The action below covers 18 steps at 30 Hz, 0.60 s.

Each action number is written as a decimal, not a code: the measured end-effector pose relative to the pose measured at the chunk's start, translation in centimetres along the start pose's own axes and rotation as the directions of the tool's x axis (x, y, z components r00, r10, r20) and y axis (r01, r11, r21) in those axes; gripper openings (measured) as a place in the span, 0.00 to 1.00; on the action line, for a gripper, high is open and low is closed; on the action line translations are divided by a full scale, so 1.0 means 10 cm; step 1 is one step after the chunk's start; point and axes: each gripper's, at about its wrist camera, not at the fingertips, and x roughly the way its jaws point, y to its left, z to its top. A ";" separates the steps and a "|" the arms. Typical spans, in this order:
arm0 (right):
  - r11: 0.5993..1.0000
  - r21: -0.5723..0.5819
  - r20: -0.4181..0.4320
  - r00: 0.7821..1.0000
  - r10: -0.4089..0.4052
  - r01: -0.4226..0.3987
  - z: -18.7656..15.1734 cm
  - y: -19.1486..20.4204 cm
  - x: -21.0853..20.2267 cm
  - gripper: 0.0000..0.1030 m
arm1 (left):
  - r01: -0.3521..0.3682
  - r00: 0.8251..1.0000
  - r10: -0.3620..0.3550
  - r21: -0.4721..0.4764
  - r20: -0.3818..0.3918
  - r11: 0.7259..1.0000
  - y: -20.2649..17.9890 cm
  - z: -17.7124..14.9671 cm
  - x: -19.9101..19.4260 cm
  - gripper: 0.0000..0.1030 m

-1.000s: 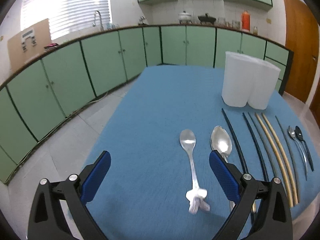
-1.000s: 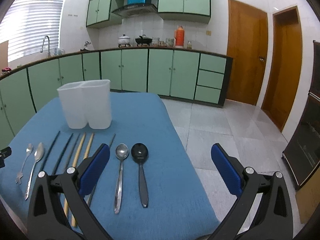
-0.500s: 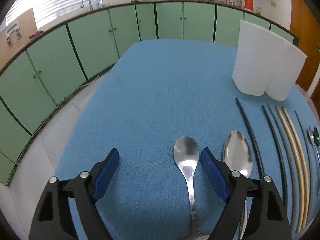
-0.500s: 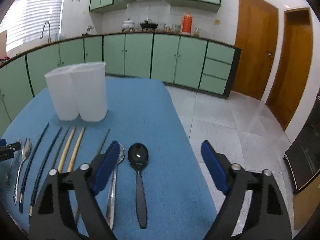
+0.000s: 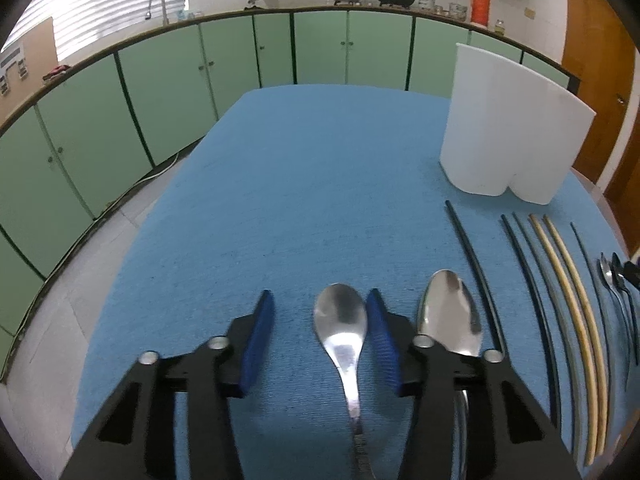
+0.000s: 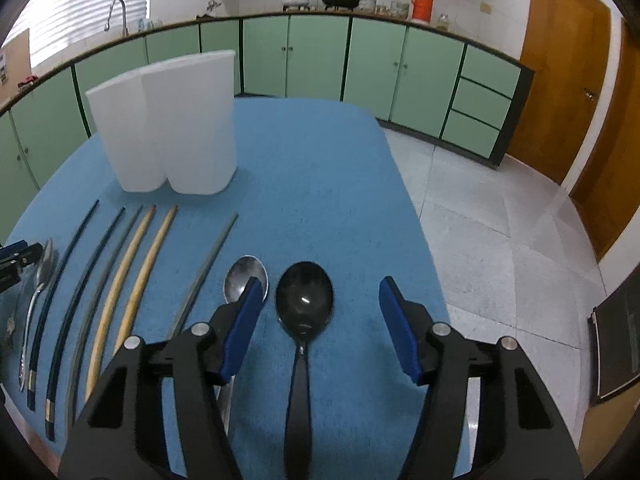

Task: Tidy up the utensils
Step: 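Grasp the flower-handled spoon with the left tool while the right tool grasps the black spoon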

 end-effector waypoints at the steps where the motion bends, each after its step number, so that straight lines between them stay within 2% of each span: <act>1: 1.000 -0.001 -0.009 1.000 0.009 -0.009 0.01 0.01 0.03 0.54 | 0.004 1.000 -0.004 0.000 0.002 1.000 0.00 0.00 0.00 0.34; 4: 1.000 -0.006 -0.029 1.000 0.007 -0.007 0.05 0.06 0.08 0.52 | 0.016 1.000 -0.016 -0.003 0.005 1.000 0.02 0.01 0.00 0.26; 12: 1.000 -0.013 -0.067 0.998 0.001 -0.002 0.14 0.07 0.18 0.44 | 0.036 0.999 -0.036 -0.005 0.017 0.999 0.05 0.02 0.01 0.26; 16: 1.000 -0.005 -0.083 0.996 0.022 -0.023 0.14 0.05 0.21 0.33 | 0.044 0.999 -0.044 -0.005 0.020 0.999 0.06 0.00 -0.01 0.25; 18: 1.000 -0.003 -0.080 0.997 0.024 -0.025 0.15 0.04 0.19 0.33 | 0.050 0.999 -0.050 -0.006 0.021 0.999 0.06 -0.01 -0.02 0.25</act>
